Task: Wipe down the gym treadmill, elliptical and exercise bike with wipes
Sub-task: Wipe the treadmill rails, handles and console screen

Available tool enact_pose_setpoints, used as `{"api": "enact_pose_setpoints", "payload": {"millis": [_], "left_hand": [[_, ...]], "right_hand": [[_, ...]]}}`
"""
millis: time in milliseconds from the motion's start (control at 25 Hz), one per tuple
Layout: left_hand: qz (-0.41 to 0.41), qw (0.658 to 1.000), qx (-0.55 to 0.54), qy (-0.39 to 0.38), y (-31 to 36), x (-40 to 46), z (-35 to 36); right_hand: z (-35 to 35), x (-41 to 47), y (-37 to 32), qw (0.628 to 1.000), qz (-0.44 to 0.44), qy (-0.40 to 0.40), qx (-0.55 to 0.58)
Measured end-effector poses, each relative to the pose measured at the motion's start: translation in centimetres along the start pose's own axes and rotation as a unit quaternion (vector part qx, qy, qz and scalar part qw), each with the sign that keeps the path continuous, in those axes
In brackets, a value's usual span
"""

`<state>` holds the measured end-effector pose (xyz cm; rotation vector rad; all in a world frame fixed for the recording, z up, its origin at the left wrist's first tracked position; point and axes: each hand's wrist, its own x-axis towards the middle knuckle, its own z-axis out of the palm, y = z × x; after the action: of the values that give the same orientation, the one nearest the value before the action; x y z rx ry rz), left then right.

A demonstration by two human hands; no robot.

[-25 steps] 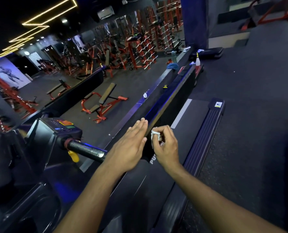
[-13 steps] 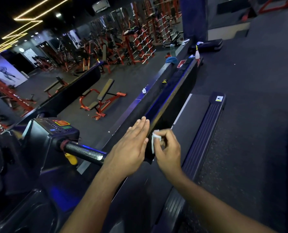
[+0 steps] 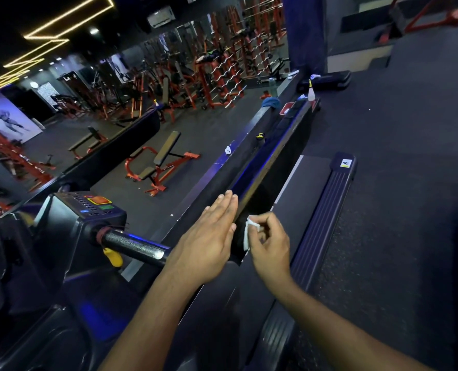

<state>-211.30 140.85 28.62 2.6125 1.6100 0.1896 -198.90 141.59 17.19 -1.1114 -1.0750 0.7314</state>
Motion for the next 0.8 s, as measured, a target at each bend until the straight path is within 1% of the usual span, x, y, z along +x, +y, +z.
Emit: {"api": "enact_pose_setpoints", "payload": {"millis": [80, 160, 240, 320, 400, 440, 480, 560, 600, 720, 800], "left_hand": [[-0.003, 1.000, 0.002, -0.006, 0.2, 0.0, -0.1], [-0.006, 1.000, 0.005, -0.003, 0.4, -0.1, -0.3], [-0.006, 1.000, 0.007, -0.002, 0.5, -0.1, -0.3], [-0.006, 1.000, 0.008, -0.002, 0.5, -0.2, -0.2], [-0.006, 1.000, 0.012, 0.001, 0.2, -0.1, 0.0], [-0.005, 1.000, 0.012, 0.002, 0.1, -0.2, 0.1], [-0.007, 1.000, 0.008, 0.003, 0.1, -0.2, 0.1], [-0.012, 1.000, -0.006, 0.005, 0.1, 0.3, 0.0], [-0.010, 1.000, -0.009, 0.007, 0.2, 0.8, 0.0], [0.009, 1.000, -0.005, 0.017, 0.9, 2.8, 0.4], [0.008, 1.000, 0.008, 0.011, 0.9, 3.6, 0.9]], "right_hand": [[0.1, 2.6, -1.2, 0.999, -0.030, 0.015, -0.005], [-0.4, 5.8, -1.1, 0.999, -0.012, 0.048, 0.008], [-1.3, 7.0, 0.8, 0.998, 0.026, 0.055, -0.001], [-2.4, 5.3, 3.1, 0.997, 0.059, 0.007, -0.041], [-4.0, 2.7, 4.4, 0.995, 0.071, -0.049, -0.052], [-4.9, 1.9, 4.7, 0.995, 0.070, -0.056, -0.047], [-5.8, 1.7, 4.7, 0.996, 0.060, -0.047, -0.043], [-6.7, 2.5, 4.1, 0.999, 0.021, -0.026, -0.040], [-6.7, 3.1, 3.9, 0.999, 0.004, -0.028, -0.042], [-5.0, 4.2, 3.9, 0.999, -0.012, -0.045, -0.023], [-3.5, 4.6, 4.4, 0.999, -0.012, -0.033, -0.018]]}}
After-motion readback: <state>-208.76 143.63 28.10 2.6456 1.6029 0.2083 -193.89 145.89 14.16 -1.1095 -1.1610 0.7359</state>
